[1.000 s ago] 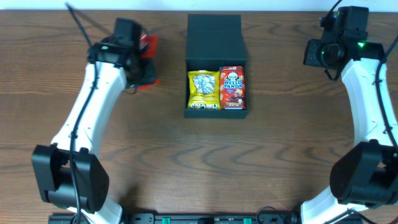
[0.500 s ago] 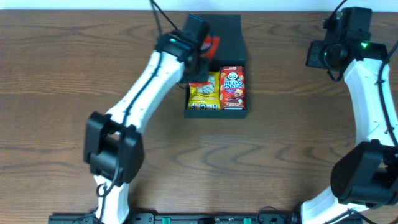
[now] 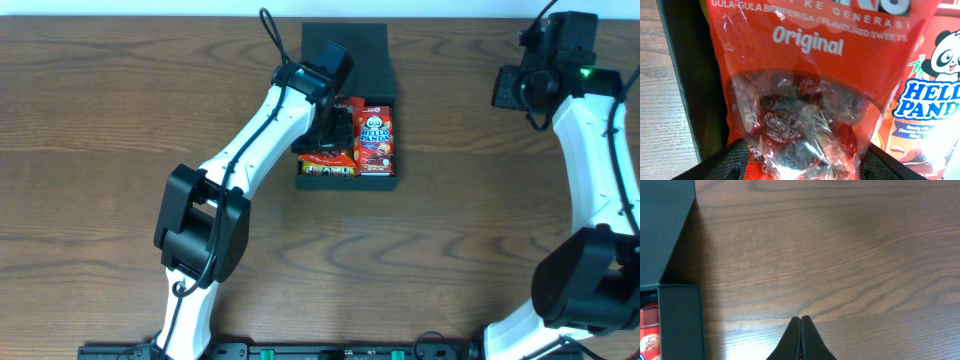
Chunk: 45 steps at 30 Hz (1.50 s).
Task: Pack container
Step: 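Lower the Hacks bag into the box on top of the yellow bag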
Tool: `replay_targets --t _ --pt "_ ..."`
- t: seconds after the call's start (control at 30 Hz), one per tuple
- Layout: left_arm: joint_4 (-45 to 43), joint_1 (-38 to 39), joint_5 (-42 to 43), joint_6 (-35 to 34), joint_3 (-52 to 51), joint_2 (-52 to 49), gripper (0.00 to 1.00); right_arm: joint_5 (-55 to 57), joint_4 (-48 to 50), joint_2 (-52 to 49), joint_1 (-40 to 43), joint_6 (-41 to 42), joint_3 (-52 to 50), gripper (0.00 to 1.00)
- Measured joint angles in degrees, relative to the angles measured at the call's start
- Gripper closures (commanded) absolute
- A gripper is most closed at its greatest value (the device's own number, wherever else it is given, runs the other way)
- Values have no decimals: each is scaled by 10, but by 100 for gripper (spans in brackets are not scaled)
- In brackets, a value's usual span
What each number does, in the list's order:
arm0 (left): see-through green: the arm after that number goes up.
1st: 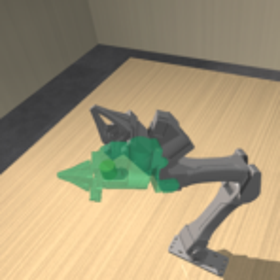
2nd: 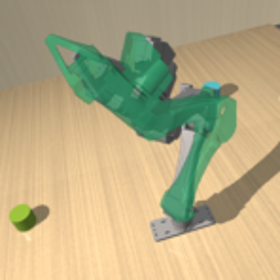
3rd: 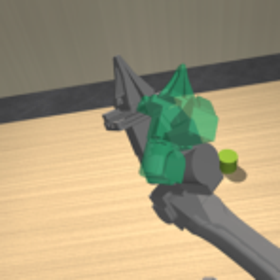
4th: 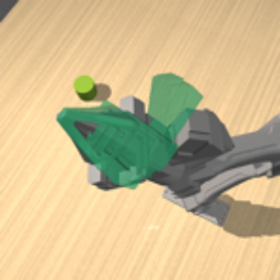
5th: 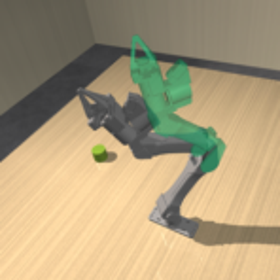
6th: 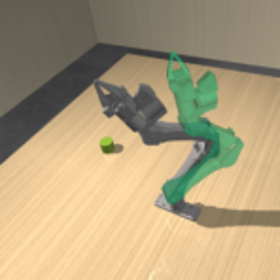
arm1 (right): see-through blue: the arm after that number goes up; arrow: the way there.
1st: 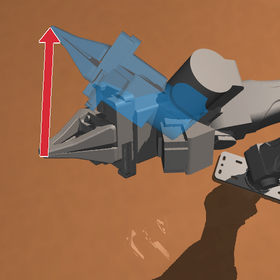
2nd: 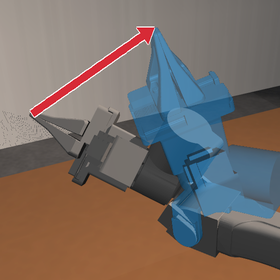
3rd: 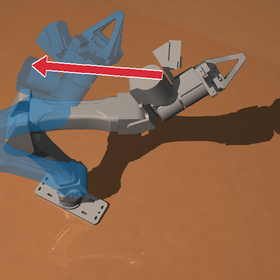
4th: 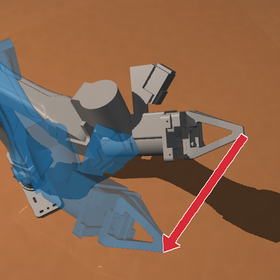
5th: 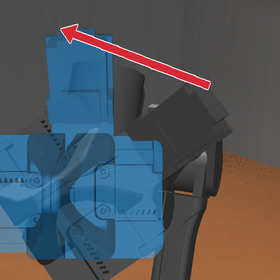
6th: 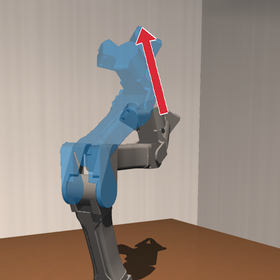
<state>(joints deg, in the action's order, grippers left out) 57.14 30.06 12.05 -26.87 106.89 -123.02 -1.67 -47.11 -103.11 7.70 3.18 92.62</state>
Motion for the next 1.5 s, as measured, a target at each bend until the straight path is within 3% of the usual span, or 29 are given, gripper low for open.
replay_targets --t 0.1,0.23,0.33,0.4,0.5,0.77,1.33,1.5 --pt "3 4 0 -2 5 0 29 0 -1 0 0 0 0 99" --pt "18 9 -7 -3 32 0 39 0 -2 0 0 0 0 99" --pt "27 11 -18 -1 59 0 59 0 -2 0 0 0 0 98" --pt "23 11 -30 1 69 0 79 0 -2 0 0 0 0 98" --pt "15 11 -56 0 73 0 93 0 -2 0 0 0 0 99" --pt "14 11 -87 3 73 -9 94 0 -2 0 0 0 0 98" --pt "24 10 -70 27 75 -54 94 0 -4 0 0 0 0 98" --pt "-42 10 -71 47 75 -37 94 0 -4 0 0 0 0 98"
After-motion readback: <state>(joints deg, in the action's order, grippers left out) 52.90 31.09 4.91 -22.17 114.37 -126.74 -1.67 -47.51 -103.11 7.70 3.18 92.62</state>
